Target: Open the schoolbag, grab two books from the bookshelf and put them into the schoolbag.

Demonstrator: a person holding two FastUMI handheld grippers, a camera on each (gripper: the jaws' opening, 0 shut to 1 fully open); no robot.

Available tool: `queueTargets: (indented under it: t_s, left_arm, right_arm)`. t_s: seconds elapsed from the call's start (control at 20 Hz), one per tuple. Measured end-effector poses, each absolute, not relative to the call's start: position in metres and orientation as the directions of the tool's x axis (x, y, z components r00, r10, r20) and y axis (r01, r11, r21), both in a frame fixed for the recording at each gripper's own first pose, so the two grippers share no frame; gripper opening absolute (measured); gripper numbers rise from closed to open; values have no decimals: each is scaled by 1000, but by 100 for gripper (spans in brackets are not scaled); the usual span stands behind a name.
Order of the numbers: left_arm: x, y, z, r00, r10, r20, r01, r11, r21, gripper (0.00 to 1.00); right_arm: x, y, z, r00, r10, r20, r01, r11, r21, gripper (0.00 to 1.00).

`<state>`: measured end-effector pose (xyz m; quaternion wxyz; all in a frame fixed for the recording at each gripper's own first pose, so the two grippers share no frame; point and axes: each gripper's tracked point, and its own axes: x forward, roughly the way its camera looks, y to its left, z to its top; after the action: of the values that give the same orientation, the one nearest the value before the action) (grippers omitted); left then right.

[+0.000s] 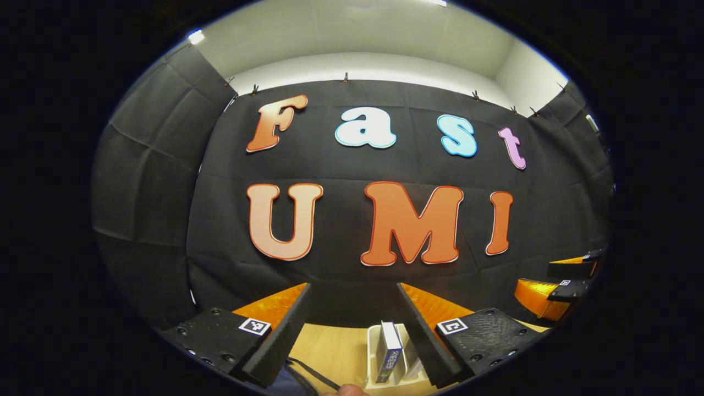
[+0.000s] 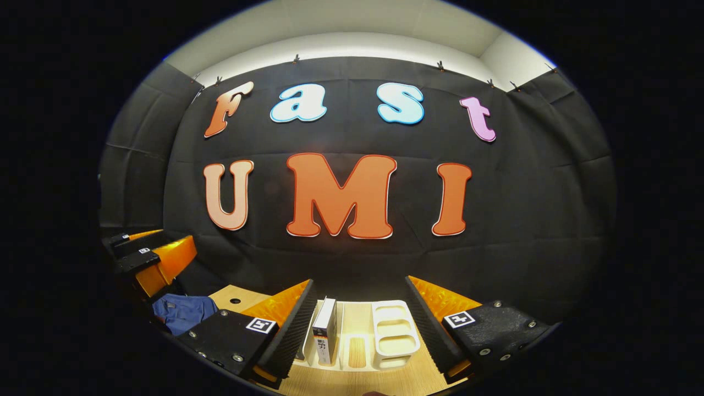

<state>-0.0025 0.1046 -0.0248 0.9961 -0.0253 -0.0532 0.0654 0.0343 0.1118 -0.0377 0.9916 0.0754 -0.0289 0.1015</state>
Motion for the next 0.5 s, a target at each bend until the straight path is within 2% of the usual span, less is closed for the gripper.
queueTargets:
  t_s: [0.05,0.2,0.5]
  left_arm:
    - [0,107,-17,985,125,121,-119,991,-56,96]
    - [7,121,-18,984,139,115,-132,989,-66,93]
    - [-9,115,-53,988,151,29,-149,987,-52,95]
  right_arm:
    - [35,112,-34,977,195,83,-205,968,145,95]
    - [39,115,-28,976,194,100,-207,968,142,95]
    - [32,124,-50,972,228,63,-235,962,139,95]
